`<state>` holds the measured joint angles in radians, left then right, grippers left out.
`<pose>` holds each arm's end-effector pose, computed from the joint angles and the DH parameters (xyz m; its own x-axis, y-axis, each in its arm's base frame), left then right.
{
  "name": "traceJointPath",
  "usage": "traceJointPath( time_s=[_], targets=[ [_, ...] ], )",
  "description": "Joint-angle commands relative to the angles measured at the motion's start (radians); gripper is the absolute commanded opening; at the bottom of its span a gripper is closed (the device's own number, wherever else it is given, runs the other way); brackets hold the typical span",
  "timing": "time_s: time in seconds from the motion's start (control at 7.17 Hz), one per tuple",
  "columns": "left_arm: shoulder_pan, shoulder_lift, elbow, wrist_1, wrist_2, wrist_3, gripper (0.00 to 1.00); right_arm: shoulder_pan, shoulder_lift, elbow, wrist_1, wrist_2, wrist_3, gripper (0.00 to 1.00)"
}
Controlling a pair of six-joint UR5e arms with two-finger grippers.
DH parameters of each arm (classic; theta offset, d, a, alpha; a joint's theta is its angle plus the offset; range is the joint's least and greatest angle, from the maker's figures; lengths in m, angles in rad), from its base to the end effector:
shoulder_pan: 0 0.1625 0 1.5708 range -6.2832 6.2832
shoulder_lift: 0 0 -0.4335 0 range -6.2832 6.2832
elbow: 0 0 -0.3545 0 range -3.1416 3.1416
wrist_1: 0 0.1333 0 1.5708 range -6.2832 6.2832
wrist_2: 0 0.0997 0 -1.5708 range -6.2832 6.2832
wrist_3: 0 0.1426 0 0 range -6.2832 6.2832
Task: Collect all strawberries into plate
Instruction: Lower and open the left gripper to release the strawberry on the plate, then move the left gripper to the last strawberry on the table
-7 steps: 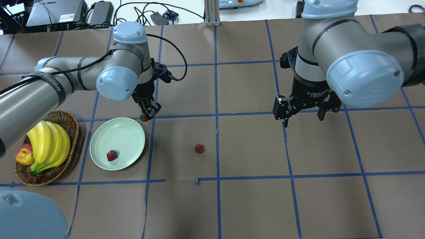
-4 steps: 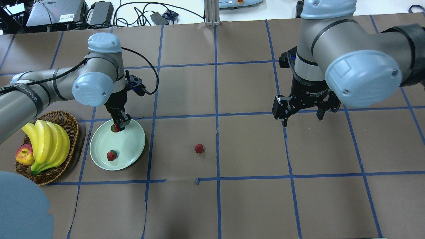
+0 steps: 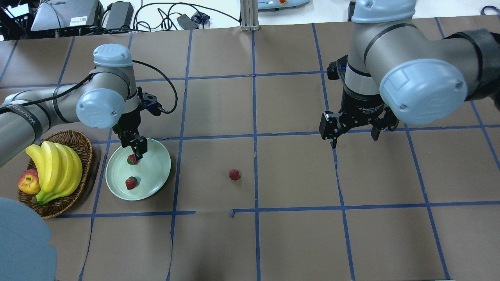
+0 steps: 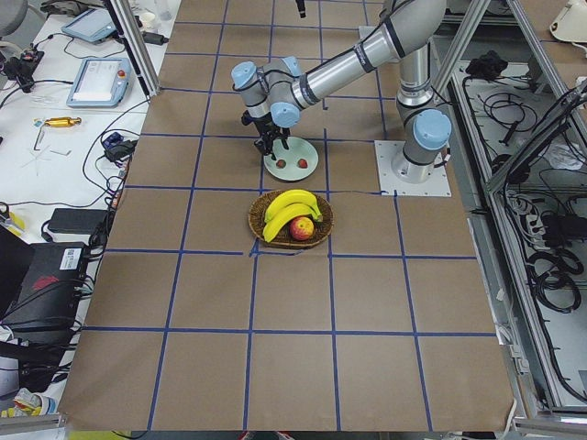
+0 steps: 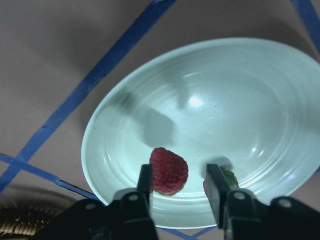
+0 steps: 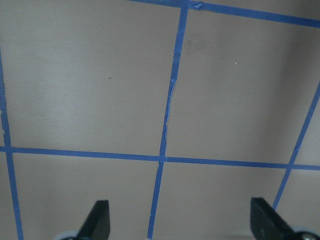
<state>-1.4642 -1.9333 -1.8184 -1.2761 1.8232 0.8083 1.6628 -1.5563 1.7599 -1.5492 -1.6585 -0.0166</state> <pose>-0.0443 -0.5038 0.2025 -0.7439 0.6656 0.0603 0.6323 0.6717 0.3860 0.1588 -0.4061 0.3635 -0.9885 -0.1271 0.0817 -0.1060 0.9687 0.2247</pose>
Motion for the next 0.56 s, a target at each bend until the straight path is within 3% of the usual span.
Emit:
traceJointPath(
  time_s=[0.0,0.14,0.42],
  targets=[
    [-0.008,0.022,0.028,0.003,-0.08,-0.056,1.0,0.002,0.002,0.006,0.0,0.003,0.006,1.0],
    [-0.016,0.034,0.049,0.004,-0.164,-0.178,1.0,0.002,0.002,0.006,0.003,0.006,0.006,1.0],
    [-0.162,0.051,0.048,0.011,-0.165,-0.648,1.0,0.0,0.002,0.0,0.004,-0.003,0.0,1.0]
  ],
)
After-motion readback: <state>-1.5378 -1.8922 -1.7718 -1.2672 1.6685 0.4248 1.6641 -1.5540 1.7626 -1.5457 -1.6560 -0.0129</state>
